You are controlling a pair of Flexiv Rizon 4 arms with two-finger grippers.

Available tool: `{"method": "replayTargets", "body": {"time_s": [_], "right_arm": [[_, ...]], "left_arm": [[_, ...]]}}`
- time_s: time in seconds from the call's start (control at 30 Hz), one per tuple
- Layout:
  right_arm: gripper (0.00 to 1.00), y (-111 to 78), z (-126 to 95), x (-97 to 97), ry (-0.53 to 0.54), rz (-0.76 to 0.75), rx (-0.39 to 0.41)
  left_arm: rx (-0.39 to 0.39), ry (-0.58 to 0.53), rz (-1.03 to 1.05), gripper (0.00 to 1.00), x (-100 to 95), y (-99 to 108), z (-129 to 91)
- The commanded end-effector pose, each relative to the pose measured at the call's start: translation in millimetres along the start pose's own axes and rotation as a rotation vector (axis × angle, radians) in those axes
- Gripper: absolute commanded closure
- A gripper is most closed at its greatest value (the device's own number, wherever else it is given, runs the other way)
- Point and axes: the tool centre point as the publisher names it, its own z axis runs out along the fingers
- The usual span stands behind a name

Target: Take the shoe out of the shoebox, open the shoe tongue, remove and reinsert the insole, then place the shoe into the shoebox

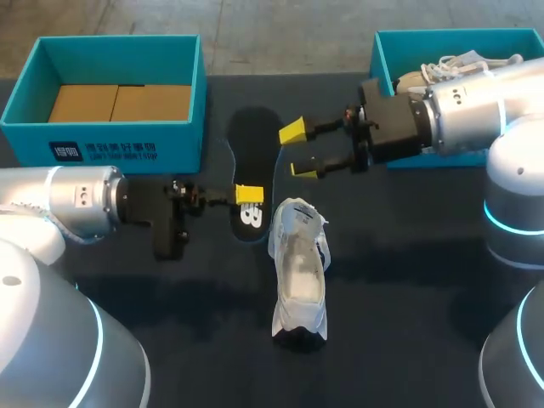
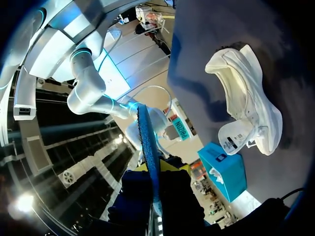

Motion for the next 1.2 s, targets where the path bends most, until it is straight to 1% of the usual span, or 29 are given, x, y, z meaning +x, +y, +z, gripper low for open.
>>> {"method": "replayTargets", "body": {"time_s": [0.03,0.17,0.2,0.27,0.33,0.37,0.4,0.47,0.77,0.97,1.2], "right_arm": [[0.00,2.2,19,-5.0,0.017,0.005,-0.009],[0.00,1.7,25,-6.4,0.029,0.008,-0.013],[0.05,1.7,26,-6.5,0.032,0.008,-0.014],[0.23,1.5,27,-6.7,0.036,0.007,-0.014],[0.28,1.3,27,-7.4,0.040,0.007,-0.015],[0.41,1.2,26,-8.0,0.041,0.008,-0.016],[0.51,1.2,26,-8.5,0.043,0.008,-0.018],[0.53,1.2,26,-8.8,0.047,0.010,-0.021],[0.52,2.2,29,-10.2,0.061,0.024,-0.014],[0.54,1.4,29,-10.1,0.060,0.031,-0.016],[0.62,1.6,30,-12.0,0.066,0.040,-0.017]], "left_arm": [[-0.002,-0.003,0.009,1.00,5.3,2,9],[-0.005,-0.002,0.024,1.00,7.2,2,11],[-0.005,-0.003,0.024,1.00,7.6,1,11],[-0.003,-0.005,0.029,1.00,8.6,0,11],[-0.002,-0.010,0.035,1.00,9.2,-2,11],[-0.002,-0.011,0.036,1.00,9.3,-3,10],[-0.004,-0.013,0.037,1.00,9.5,-3,10],[-0.009,-0.012,0.039,1.00,10.3,-4,9],[-0.017,-0.002,0.046,1.00,14.6,-5,9],[-0.015,-0.003,0.052,1.00,15.2,-5,11],[-0.022,-0.002,0.054,1.00,16.7,-4,11]]}}
